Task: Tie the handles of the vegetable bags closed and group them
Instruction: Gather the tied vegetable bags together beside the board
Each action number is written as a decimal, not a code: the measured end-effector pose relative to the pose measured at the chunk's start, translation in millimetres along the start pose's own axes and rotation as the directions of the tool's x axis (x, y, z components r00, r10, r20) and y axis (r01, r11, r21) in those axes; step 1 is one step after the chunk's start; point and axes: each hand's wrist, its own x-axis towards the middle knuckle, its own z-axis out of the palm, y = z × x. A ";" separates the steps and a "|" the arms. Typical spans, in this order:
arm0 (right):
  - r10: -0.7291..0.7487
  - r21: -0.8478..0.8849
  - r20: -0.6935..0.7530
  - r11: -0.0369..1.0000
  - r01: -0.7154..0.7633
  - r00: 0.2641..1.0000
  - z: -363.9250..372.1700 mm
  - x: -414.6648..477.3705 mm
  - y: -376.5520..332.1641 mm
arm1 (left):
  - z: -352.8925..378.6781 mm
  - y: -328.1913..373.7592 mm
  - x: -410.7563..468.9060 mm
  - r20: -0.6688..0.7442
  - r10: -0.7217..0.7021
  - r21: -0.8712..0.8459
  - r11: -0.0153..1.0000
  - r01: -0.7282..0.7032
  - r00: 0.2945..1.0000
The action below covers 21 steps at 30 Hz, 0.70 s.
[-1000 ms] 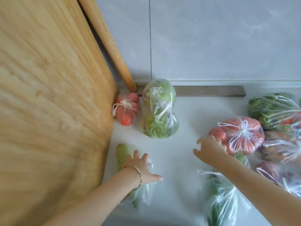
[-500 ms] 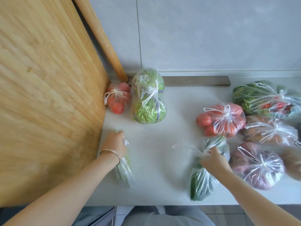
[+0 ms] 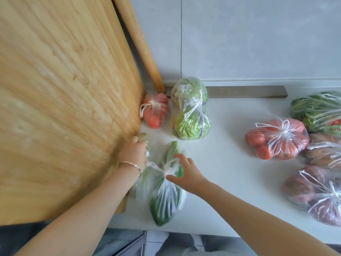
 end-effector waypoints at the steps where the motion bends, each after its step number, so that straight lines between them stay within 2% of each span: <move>1: 0.025 -0.018 -0.080 0.999 -0.027 0.996 5.1 2.9 3.9 | -0.4 -1.9 0.3 0.015 -0.017 -0.009 1.000 0.017 1.000; 2: 0.118 0.024 -0.170 0.993 -0.115 0.978 6.2 4.6 9.2 | 0.3 -2.1 0.5 0.026 -0.029 -0.015 0.999 0.029 0.999; 3: 0.270 0.125 -0.222 0.961 -0.248 0.937 6.5 8.3 14.7 | 1.0 -1.6 1.1 0.032 -0.036 -0.011 0.999 0.036 0.999; 4: 0.444 0.265 -0.193 0.882 -0.389 0.875 7.2 13.0 18.8 | 2.0 -1.4 3.5 0.035 -0.043 -0.005 0.999 0.043 0.998; 5: 0.567 0.402 -0.090 0.772 -0.491 0.818 9.3 17.2 22.4 | 1.6 -0.5 4.9 0.037 -0.053 -0.010 0.999 0.054 0.998; 6: 0.609 0.488 0.040 0.680 -0.547 0.792 12.0 20.1 23.8 | 1.3 0.7 5.0 0.039 -0.074 -0.020 0.997 0.075 0.996; 7: 0.593 0.528 0.130 0.637 -0.561 0.795 16.5 24.2 21.3 | 0.8 0.7 7.3 0.041 -0.094 -0.046 0.994 0.096 0.995; 8: 0.562 0.537 0.162 0.639 -0.550 0.811 21.6 29.7 18.1 | 0.8 -0.2 9.8 0.051 -0.118 -0.063 0.991 0.121 0.992; 12: 0.429 0.515 0.091 0.752 -0.411 0.899 30.2 50.4 -4.6 | 9.7 -7.3 19.4 0.151 -0.195 -0.077 0.975 0.208 0.969; 15: 0.346 0.516 0.103 0.783 -0.347 0.933 20.5 59.7 -14.8 | 6.1 -3.2 24.7 0.234 -0.280 -0.271 0.901 0.340 0.931; 17: 0.339 0.427 0.129 0.829 -0.361 0.932 9.1 57.5 -13.8 | 1.2 6.9 27.1 0.101 -0.254 -0.251 0.929 0.272 0.962; 19: 0.297 0.239 0.113 0.918 -0.316 0.948 -9.3 50.5 -8.2 | -2.6 23.6 27.3 -0.056 -0.174 -0.215 0.964 0.158 0.983; 21: 0.207 0.112 -0.031 0.973 -0.202 0.978 -38.2 39.9 3.6 | -3.6 49.1 30.1 -0.130 -0.034 -0.216 0.976 0.005 0.991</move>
